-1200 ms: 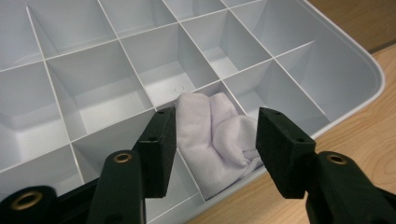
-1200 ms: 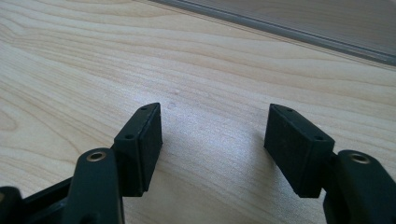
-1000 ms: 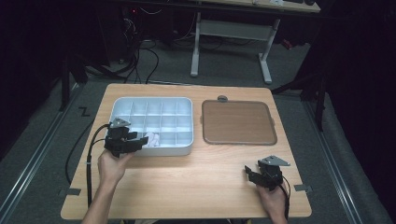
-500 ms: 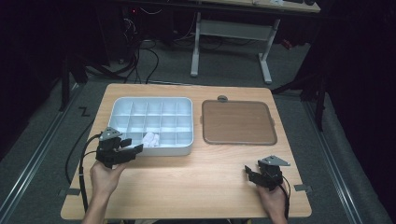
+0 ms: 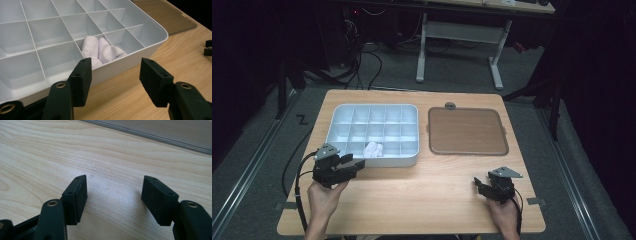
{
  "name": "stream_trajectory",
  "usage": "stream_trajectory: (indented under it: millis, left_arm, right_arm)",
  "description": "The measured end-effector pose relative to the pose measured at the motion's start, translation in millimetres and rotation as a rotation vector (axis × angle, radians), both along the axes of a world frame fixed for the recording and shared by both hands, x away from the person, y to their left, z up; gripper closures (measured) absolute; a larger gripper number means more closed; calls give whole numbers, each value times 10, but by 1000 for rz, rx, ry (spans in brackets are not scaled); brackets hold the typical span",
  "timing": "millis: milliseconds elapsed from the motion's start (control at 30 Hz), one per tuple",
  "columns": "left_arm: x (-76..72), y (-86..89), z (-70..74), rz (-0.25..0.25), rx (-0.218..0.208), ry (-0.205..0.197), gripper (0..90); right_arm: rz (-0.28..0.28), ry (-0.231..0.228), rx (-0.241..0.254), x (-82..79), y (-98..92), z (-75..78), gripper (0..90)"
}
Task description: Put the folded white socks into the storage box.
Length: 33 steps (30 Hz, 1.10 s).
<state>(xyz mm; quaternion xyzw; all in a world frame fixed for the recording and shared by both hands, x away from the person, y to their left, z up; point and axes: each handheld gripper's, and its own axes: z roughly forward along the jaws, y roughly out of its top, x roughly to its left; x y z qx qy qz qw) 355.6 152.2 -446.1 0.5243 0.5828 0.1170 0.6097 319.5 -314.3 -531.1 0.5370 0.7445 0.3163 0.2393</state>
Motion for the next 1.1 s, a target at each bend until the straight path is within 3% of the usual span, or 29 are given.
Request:
stream_trajectory:
  millis: [1100]
  left_arm:
    - [-103,-204,-367,-45,-37,46,432]
  right_arm:
    - [-3,-1,-1,-1,1,0,383]
